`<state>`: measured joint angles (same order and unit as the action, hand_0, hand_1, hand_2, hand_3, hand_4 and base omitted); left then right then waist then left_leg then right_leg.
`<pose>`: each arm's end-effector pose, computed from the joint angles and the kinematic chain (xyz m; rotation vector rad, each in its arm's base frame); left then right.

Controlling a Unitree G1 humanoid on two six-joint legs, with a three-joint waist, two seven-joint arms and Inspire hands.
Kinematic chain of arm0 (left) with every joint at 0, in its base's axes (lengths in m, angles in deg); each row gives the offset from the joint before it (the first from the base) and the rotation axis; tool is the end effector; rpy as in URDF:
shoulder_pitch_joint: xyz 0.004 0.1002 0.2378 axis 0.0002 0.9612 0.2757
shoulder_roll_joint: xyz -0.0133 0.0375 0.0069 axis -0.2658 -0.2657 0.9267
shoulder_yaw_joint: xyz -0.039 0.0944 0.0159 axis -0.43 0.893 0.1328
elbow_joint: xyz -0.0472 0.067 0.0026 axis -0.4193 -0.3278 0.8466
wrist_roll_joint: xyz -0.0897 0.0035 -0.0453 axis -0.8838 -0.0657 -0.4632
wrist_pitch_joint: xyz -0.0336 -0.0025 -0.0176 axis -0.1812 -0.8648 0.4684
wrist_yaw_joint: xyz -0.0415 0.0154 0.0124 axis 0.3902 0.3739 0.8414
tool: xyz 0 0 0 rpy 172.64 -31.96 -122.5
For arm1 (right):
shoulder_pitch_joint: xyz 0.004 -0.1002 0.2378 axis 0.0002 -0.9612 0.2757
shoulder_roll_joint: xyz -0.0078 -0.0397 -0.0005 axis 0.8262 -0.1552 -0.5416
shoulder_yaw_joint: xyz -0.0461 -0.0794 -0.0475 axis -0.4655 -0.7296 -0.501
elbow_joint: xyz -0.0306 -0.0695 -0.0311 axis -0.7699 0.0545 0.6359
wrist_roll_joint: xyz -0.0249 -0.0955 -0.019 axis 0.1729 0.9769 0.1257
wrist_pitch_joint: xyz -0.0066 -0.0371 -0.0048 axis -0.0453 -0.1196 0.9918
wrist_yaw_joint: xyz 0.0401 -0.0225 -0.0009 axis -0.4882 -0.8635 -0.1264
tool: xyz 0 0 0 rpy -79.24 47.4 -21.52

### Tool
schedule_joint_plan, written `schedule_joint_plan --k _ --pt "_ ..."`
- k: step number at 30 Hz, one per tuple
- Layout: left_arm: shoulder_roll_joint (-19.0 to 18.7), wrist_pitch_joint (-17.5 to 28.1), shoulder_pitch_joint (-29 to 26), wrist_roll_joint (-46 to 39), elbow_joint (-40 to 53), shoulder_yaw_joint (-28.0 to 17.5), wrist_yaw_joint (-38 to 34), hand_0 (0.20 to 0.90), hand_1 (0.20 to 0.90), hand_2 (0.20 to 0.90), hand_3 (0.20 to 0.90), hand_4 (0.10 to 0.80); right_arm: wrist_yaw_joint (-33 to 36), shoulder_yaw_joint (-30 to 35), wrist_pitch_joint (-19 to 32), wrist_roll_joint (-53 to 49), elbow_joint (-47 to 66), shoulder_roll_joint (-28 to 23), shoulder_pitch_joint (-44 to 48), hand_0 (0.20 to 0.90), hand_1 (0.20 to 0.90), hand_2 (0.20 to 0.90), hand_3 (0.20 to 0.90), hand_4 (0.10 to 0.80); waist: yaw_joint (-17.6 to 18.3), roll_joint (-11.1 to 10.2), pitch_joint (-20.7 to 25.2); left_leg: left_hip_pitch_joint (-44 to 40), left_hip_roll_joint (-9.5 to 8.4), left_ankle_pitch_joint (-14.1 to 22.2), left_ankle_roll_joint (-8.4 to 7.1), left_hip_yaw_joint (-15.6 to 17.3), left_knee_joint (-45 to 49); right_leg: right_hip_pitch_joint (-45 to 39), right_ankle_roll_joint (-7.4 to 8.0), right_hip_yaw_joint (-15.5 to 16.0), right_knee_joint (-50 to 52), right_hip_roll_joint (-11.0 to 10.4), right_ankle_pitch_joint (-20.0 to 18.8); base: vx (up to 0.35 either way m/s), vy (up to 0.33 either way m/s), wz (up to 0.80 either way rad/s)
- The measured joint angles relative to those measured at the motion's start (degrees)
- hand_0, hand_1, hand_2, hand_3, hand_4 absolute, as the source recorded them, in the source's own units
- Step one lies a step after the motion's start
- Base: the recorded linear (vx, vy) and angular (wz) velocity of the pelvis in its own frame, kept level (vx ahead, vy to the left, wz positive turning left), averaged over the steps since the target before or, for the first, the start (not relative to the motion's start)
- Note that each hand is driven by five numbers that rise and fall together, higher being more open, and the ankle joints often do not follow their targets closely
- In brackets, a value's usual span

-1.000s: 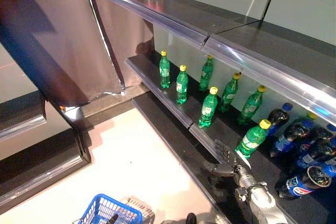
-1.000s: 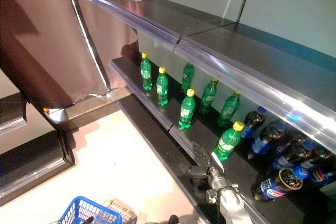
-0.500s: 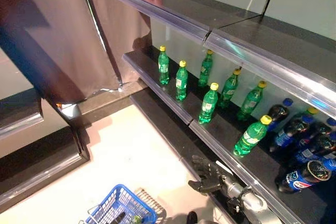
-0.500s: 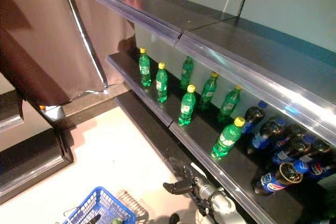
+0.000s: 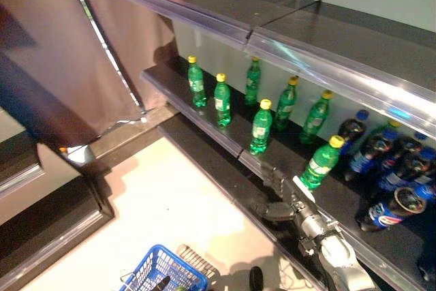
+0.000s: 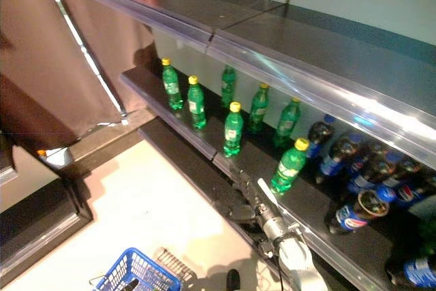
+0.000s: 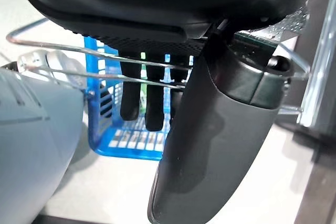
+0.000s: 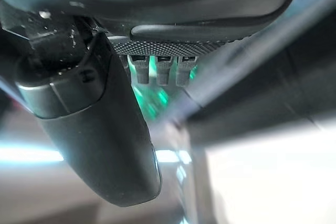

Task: Pick up the drink and place into the basket.

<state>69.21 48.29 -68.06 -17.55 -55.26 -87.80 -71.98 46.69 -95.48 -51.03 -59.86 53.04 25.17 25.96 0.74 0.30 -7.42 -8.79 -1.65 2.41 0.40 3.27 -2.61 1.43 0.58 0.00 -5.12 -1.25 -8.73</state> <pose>0.0280 0.2232 -0.1216 -0.8032 1.0764 0.9006 0.1628 -0.1979 0.0164 -0.2031 -0.0242 0.2187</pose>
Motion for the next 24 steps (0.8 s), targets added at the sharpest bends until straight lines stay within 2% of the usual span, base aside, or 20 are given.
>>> schedule_joint_plan --k 3,6,9,12,14,15,17,18,24 --pt "-0.16 0.09 0.36 1.08 0.40 0.72 -0.11 0.300 0.300 0.300 0.200 0.100 3.86 1.69 2.17 1.40 0.19 0.00 -0.57 0.900 0.900 0.900 0.900 0.800 1.69 -0.75 0.25 -0.20 -0.31 0.02 0.50 1.30 -0.39 0.77 0.29 -1.18 -0.01 -0.22 -0.29 0.034 0.077 -0.30" --pt "-0.23 0.11 0.56 1.51 1.47 0.69 -0.18 0.300 0.300 0.300 0.200 0.100 8.20 4.15 3.18 2.20 0.80 -0.01 -1.83 0.900 0.900 0.900 0.900 0.800 2.56 -1.06 0.00 -0.23 -0.88 0.03 1.23 3.90 -0.51 1.83 0.98 -3.64 -0.01 -0.34 -0.72 0.040 0.081 -0.37" --pt "-0.34 0.04 0.16 1.84 1.56 0.63 -0.17 0.300 0.300 0.300 0.200 0.100 10.88 5.54 3.50 2.22 1.15 -0.01 -3.13 0.900 0.900 0.900 0.900 0.800 3.03 -1.11 -0.05 -0.46 -1.49 0.37 1.74 4.29 -0.39 1.98 1.40 -4.43 -0.01 -0.10 -1.00 0.032 0.074 -0.27" --pt "-0.59 0.22 -0.22 1.95 1.82 0.60 -0.07 0.300 0.300 0.300 0.200 0.100 12.71 6.31 3.87 2.19 1.49 0.00 -3.62 0.900 0.900 0.900 0.900 0.800 3.10 -1.55 -0.47 -1.13 -2.09 0.69 2.18 4.71 -0.43 2.41 1.99 -6.54 -0.01 -0.21 -1.29 0.012 0.041 -0.41" --pt "-0.90 0.20 -0.43 1.86 1.99 0.51 0.00 0.300 0.300 0.300 0.200 0.100 12.72 6.34 4.19 2.15 2.18 0.03 -3.43 0.900 0.900 0.900 0.900 0.800 2.60 -1.74 -0.78 -1.06 -2.07 0.84 2.44 7.78 -0.51 3.47 2.62 -5.74 -0.01 -1.03 -0.78 0.032 0.011 -0.69" --pt "-1.06 0.07 -0.40 1.85 2.35 0.31 0.00 0.300 0.300 0.300 0.200 0.100 12.64 6.33 4.49 2.16 2.22 0.07 -3.07 0.900 0.900 0.900 0.900 0.800 2.41 -1.63 -1.02 -1.03 -1.71 1.05 2.76 9.77 -0.52 3.96 3.44 -3.84 0.18 -1.40 -0.18 0.046 -0.006 -0.71" --pt "-1.47 -0.08 -0.39 1.85 3.37 0.42 -0.05 0.300 0.300 0.300 0.200 0.100 12.69 6.36 4.51 2.11 2.30 0.06 -2.76 0.900 0.900 0.900 0.900 0.800 2.64 -1.70 -1.36 -1.21 -1.55 1.14 2.72 11.13 -0.56 4.76 4.14 -2.56 1.96 -1.87 0.38 0.066 -0.023 -0.48" --pt "-1.69 -0.10 -0.68 1.85 3.74 0.79 -0.06 0.300 0.300 0.300 0.200 0.100 12.74 6.43 4.50 1.97 2.29 0.04 -2.81 0.900 0.900 0.900 0.900 0.800 2.98 -2.24 -1.25 -1.40 -1.67 1.21 2.56 11.31 -0.52 4.92 4.08 -2.04 2.12 -1.93 0.31 0.057 -0.023 -0.29" --pt "-1.68 0.04 -2.66 1.90 3.85 1.07 -0.21 0.300 0.300 0.300 0.200 0.100 14.31 6.63 4.50 1.88 2.04 0.05 -2.82 0.900 0.900 0.900 0.900 0.800 4.20 -1.96 -1.85 -1.73 -1.71 1.26 2.28 10.93 -0.38 4.12 3.69 -2.22 0.95 -1.76 -0.36 0.082 -0.064 0.00"
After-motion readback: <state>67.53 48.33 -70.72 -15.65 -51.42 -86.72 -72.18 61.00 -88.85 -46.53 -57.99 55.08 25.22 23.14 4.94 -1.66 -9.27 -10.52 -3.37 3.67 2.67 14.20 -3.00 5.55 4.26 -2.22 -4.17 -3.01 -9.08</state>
